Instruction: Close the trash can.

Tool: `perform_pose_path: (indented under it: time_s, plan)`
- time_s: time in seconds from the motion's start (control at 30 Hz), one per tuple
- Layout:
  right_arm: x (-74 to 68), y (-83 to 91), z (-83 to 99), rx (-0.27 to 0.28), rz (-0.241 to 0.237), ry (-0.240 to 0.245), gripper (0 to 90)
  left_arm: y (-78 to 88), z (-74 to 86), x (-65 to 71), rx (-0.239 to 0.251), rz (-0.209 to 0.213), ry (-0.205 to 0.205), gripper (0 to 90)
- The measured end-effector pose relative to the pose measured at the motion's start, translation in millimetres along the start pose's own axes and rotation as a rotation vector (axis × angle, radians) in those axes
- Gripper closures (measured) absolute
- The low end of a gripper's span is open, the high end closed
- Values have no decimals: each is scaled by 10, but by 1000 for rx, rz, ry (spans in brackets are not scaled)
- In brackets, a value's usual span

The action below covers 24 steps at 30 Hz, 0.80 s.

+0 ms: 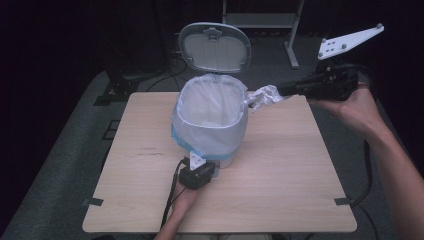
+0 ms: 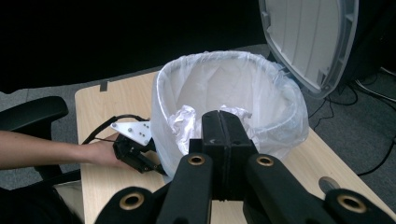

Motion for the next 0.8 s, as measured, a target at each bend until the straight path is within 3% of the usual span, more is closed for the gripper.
perform_pose_path:
  time_s: [0.8]
  plan:
    - [-62, -251, -432, -5, -31, 37, 897, 1, 0, 0, -1, 0, 3, 641]
Point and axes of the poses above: each handheld gripper's, and its own axes: y roughly backward along the jaws, z roughly out of its underside, x roughly to its right, the point moved 6 cm from there along -y, roughly forward along the jaws, and after that the axes turned 5 degrees about -y, right-handed, at the moved point
